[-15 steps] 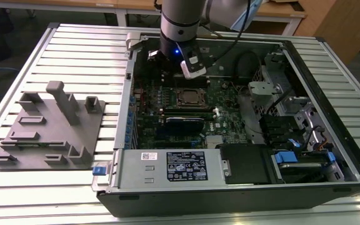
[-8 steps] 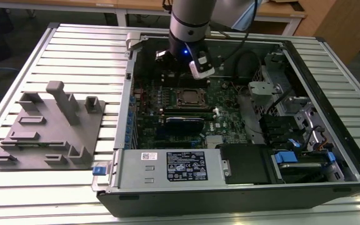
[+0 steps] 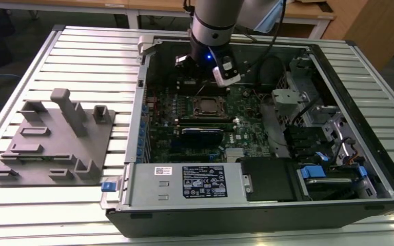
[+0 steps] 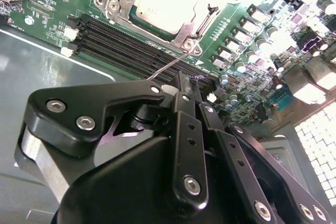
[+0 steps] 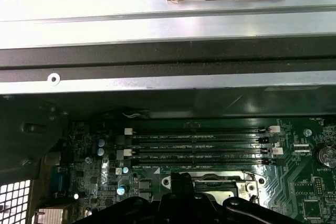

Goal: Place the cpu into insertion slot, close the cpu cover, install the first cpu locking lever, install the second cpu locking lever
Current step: 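Install the first cpu locking lever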

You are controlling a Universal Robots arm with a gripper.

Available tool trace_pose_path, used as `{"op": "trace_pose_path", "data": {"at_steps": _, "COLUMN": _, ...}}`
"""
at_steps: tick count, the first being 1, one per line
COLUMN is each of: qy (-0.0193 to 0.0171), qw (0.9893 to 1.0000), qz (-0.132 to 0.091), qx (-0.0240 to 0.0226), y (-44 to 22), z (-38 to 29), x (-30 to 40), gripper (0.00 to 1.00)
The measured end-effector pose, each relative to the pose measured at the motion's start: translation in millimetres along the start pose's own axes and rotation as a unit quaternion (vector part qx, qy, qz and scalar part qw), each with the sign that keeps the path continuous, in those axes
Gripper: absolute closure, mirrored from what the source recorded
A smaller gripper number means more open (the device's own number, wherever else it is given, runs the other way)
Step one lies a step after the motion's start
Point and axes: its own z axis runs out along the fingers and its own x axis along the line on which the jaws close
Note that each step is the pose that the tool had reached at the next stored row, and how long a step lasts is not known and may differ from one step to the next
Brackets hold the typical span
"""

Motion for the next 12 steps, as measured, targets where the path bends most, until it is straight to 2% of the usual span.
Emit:
{"op": "trace_pose_path", "data": {"at_steps": 5, "qy": -0.0002, "qw": 1.0000, "qz": 0.000, "qx": -0.0001, "y": 0.0, "z": 0.4, "x": -0.1, "gripper": 0.90}}
{"op": "trace_pose_path", "data": {"at_steps": 7, "qy": -0.0014, "qw": 1.0000, "qz": 0.000, "qx": -0.0001, "y": -0.4, "z": 1.7, "x": -0.2, "gripper": 0.90}}
{"op": "trace_pose_path", "data": {"at_steps": 12, "qy": -0.0131, "qw": 0.9999, "qz": -0.003, "qx": -0.0004, "y": -1.2, "z": 5.0, "x": -0.4, "gripper": 0.90}}
